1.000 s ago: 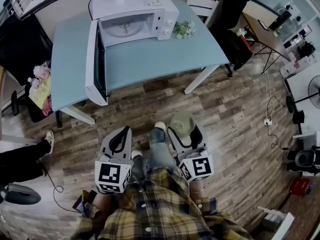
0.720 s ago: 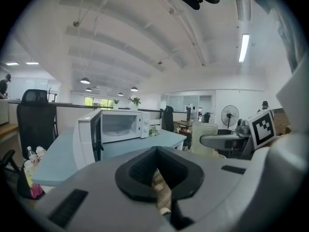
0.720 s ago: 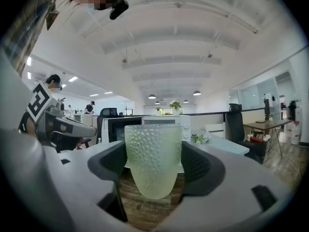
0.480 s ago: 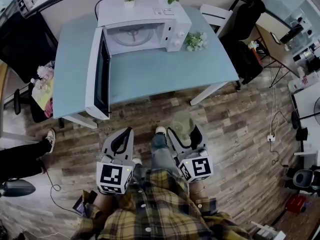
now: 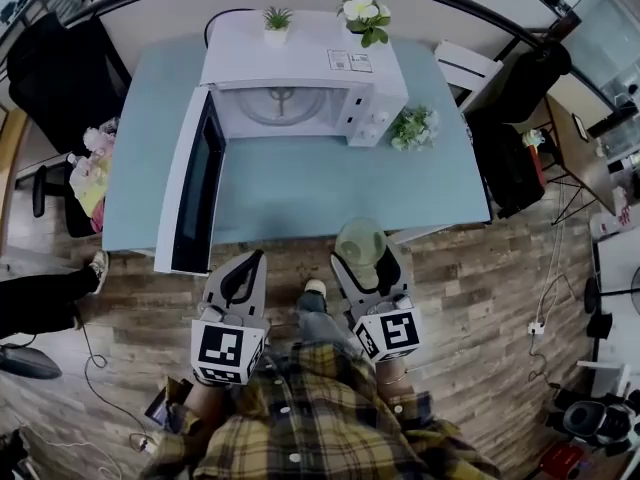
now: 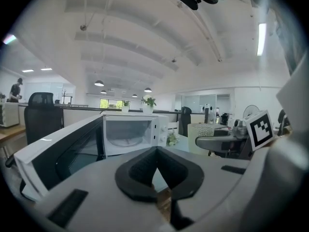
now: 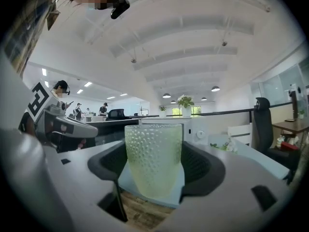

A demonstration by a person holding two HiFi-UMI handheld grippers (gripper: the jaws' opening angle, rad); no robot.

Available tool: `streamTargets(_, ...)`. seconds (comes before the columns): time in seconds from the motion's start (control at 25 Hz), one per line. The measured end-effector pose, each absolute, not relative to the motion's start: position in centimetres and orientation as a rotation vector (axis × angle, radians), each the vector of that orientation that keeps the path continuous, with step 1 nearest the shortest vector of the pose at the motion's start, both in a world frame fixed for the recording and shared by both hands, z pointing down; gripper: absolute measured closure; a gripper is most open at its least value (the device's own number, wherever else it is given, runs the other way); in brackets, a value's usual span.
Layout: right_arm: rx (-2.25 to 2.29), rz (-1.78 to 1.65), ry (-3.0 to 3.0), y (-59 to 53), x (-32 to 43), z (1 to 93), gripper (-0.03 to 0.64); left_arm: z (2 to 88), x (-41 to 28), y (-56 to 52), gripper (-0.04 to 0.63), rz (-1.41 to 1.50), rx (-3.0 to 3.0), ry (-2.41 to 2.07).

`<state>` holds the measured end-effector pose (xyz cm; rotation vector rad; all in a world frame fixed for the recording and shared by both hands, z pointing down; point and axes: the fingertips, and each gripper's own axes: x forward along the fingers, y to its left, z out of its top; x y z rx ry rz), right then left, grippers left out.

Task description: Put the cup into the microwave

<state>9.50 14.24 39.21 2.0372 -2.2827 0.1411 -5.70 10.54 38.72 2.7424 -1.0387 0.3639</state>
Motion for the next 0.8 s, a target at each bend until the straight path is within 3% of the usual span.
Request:
streamTargets(0.44, 1.841, 0.077, -2.429, 9.8, 14.6, 38.0, 0.267, 37.8, 0.3, 7.3, 0.606, 0.304, 2.678, -1.215)
streamTargets(0.8, 1.741, 0.103, -2.505, 9.1, 16.1, 38.8, 0.267, 38.5, 0.5, 7.4, 0.606, 0.342, 2.588, -1.359)
